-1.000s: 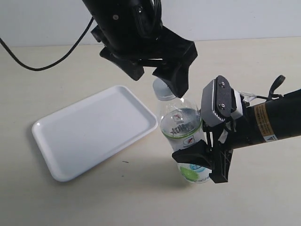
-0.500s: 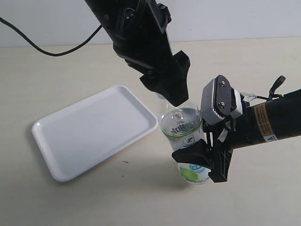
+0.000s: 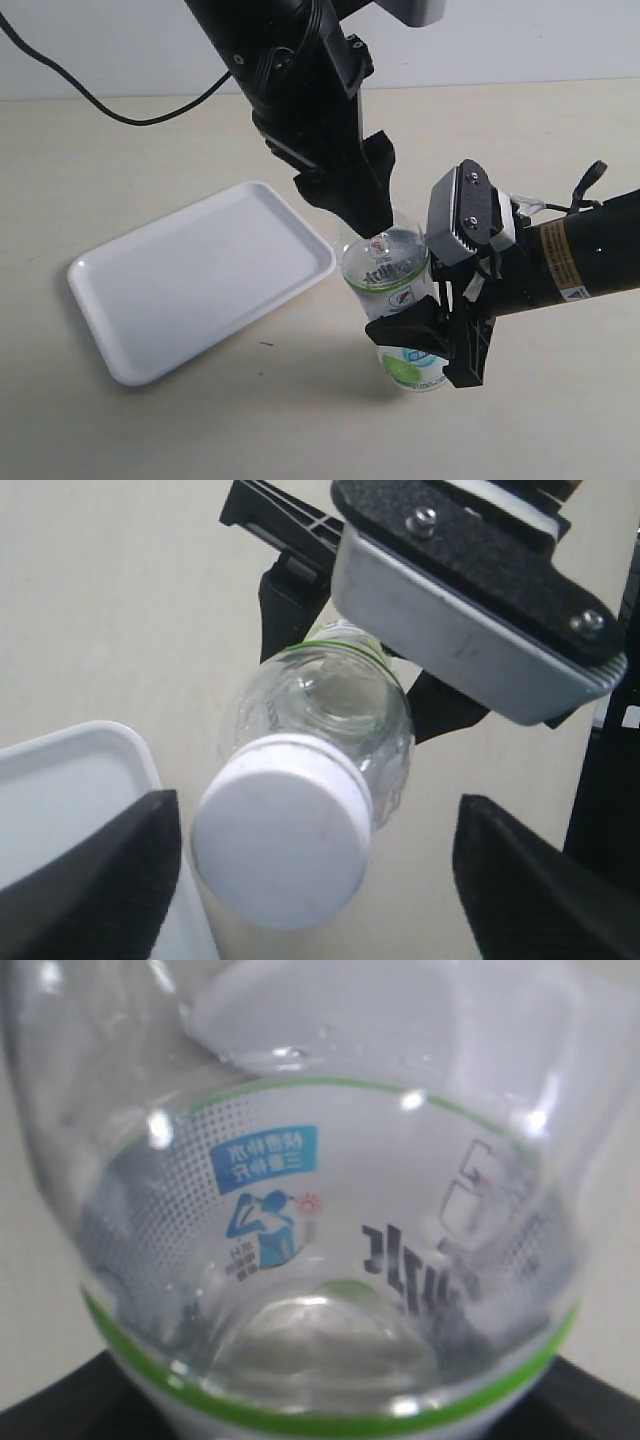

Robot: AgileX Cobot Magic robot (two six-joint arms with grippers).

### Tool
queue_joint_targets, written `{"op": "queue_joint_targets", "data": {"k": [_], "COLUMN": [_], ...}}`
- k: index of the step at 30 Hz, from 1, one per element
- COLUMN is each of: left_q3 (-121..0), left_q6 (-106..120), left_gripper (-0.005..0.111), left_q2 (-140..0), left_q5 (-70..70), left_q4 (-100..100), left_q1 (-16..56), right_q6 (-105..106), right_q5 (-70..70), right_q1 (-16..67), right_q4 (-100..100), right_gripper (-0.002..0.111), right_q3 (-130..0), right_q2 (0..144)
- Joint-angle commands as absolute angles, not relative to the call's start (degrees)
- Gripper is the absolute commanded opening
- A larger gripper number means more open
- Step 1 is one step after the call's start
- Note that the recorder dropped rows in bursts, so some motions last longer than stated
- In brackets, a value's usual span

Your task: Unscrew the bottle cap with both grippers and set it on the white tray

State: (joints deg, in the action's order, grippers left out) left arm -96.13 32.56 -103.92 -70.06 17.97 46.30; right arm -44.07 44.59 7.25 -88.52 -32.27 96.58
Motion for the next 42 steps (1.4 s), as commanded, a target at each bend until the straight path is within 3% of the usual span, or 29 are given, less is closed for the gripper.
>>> {"op": "queue_joint_targets", "data": {"k": [1, 8, 10, 12, 15, 42], "left_q3": [-96.57, -96.57, -96.57, -96.57, -96.57, -96.57], "left_q6": [33.21, 33.84, 33.84, 33.84, 33.84, -26.56], "left_gripper": [0.064, 0.063, 0.056, 0.038, 0.0, 0.0], "left_q2": [-103.76, -103.76, -103.76, -103.76, -103.76, -103.76], "left_q5": [-69.96, -69.96, -69.96, -69.96, -69.96, -69.73], "left_q4": [18.75, 18.63, 18.63, 18.63, 18.77, 18.6], "left_q1": [46.44, 46.44, 46.44, 46.44, 46.44, 46.44], "right_q6": [-44.19, -44.19, -44.19, -44.19, -44.19, -43.61], "right_q5": [46.42, 46.42, 46.42, 46.42, 46.42, 46.42], "right_q1": [7.4, 7.4, 7.4, 7.4, 7.4, 7.4], "right_q4": [-87.38, -87.38, -87.38, -87.51, -87.51, -87.38], "right_gripper": [0.0, 0.0, 0.0, 0.0, 0.0, 0.0], "right_q3": [-32.41, -32.41, -32.41, -32.41, -32.41, -32.41], "right_q2": [96.06, 96.06, 96.06, 96.06, 96.06, 96.06]}}
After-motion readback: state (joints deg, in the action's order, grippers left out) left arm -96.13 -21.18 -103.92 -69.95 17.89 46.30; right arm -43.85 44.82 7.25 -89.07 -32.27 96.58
